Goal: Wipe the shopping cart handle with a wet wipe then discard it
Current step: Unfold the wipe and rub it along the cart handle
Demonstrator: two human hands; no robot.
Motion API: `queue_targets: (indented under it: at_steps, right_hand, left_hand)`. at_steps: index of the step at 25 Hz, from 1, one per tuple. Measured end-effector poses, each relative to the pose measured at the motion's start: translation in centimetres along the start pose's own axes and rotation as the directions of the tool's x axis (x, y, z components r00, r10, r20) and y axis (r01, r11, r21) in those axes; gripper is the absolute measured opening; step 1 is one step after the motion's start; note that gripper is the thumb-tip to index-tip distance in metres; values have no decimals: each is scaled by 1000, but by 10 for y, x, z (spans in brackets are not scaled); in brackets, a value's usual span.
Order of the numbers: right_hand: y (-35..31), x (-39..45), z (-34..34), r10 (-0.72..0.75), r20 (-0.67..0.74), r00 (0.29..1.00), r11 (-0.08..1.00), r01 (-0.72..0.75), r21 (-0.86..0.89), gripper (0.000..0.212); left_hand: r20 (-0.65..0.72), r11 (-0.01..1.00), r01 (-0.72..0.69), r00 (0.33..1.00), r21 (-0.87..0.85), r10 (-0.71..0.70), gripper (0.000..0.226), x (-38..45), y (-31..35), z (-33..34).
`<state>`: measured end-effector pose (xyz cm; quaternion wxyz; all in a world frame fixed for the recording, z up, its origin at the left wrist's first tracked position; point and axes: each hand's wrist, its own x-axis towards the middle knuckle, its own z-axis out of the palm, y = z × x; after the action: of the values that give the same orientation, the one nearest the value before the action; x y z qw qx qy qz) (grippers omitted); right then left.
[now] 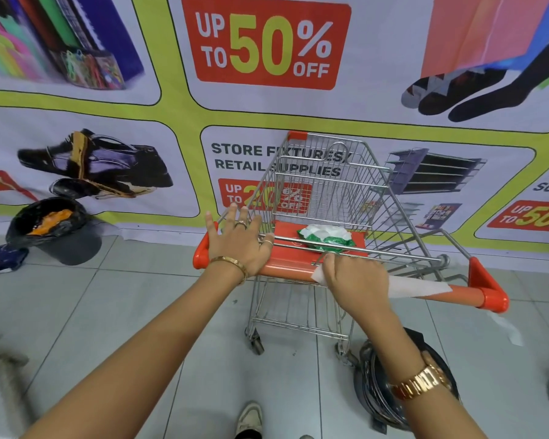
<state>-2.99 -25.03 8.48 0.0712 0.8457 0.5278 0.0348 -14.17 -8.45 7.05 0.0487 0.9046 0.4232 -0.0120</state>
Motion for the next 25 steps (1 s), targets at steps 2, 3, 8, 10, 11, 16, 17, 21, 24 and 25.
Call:
queue_targets:
  at_steps: [2,3,8,10,11,16,17,21,24,25]
  right_hand:
    - [-19,10,-2,-27,-12,1000,1000,27,-1,21]
    - [-27,14,-2,-58,-24,998,998,58,8,25]
    - [-5,4,1,-55,24,998,998,55,-14,38]
    - [19,-12,3,26,42,999,999,-25,-33,34]
    - [26,-16,4,60,34,998,997,-59,-47,31]
    - [-20,7,-4,82,-2,997,992,-82,100,23]
    - [-31,9,-5,54,-20,998,991,-51,122,23]
    - [-5,-9,1,139,-145,980,988,-126,94,26]
    - [29,-30,9,347,-298,889,929,-281,243,45]
    - [29,-31,10,397,-272,877,899,-312,307,47]
  left_hand:
    - [2,1000,-13,1000,6,13,61,-1,0,-1]
    - [-3,1000,-16,1000,8,16,61,0,-1,-2]
    - [-16,1000,-14,1000,-24,13,64,0,-8,-3]
    - [-30,999,-28,999,-33,27,64,-2,-6,-2]
    - [-38,999,-40,999,-35,38,65,-3,-4,-2]
    - [-79,996,-62,995,-61,57,65,-7,3,0]
    - [-82,996,-63,995,-60,58,64,-7,1,0]
    - [-92,997,-51,995,-65,45,64,-6,-10,0]
    - [-145,997,-60,988,-56,51,65,-7,-10,2]
    - [-161,996,-70,985,-50,61,66,-8,-7,2]
